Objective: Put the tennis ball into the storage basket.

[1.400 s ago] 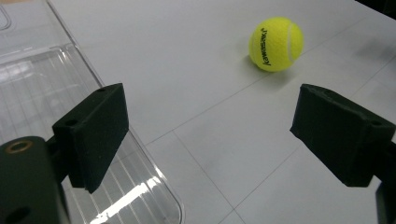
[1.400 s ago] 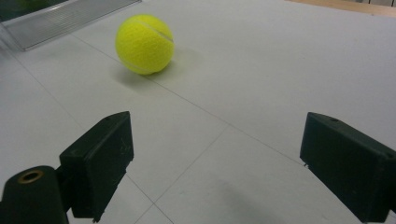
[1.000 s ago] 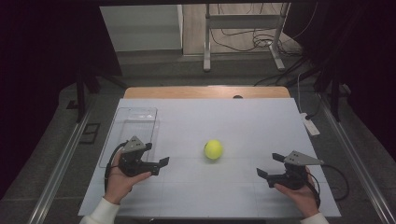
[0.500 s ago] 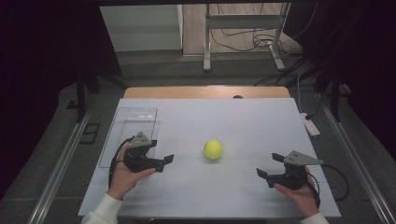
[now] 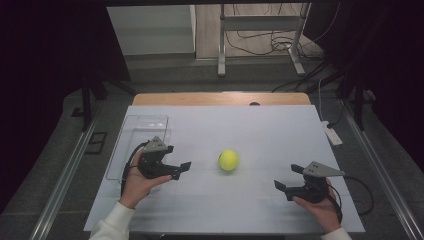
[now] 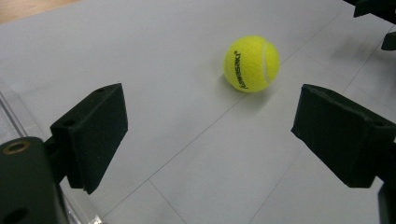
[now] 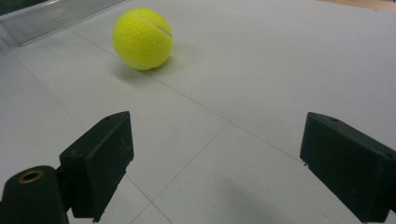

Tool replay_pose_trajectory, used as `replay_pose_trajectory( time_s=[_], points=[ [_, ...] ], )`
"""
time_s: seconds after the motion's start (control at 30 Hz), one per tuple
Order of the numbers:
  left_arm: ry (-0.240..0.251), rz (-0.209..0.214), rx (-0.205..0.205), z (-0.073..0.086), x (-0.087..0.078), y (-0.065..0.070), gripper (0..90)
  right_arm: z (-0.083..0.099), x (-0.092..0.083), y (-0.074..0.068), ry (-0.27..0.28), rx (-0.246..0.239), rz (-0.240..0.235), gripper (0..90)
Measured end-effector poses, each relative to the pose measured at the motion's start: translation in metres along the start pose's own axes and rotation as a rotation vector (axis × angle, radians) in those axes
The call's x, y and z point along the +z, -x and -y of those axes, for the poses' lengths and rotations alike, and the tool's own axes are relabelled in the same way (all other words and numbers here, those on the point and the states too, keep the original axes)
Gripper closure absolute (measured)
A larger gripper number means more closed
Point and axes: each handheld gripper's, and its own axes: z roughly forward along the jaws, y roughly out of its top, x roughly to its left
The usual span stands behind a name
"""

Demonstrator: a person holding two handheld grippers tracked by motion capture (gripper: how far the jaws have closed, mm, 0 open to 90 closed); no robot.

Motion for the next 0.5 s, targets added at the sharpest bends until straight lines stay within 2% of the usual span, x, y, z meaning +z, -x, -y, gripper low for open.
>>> replay_pose_trajectory(
  time_s=[0.5],
  points=[
    [-0.020, 0.014, 0.017, -0.0098, 0.0096, 0.0006, 10.7, -0.0001, 0.0012, 0.0010, -0.002, -0.001, 0.000, 9.9]
  ],
)
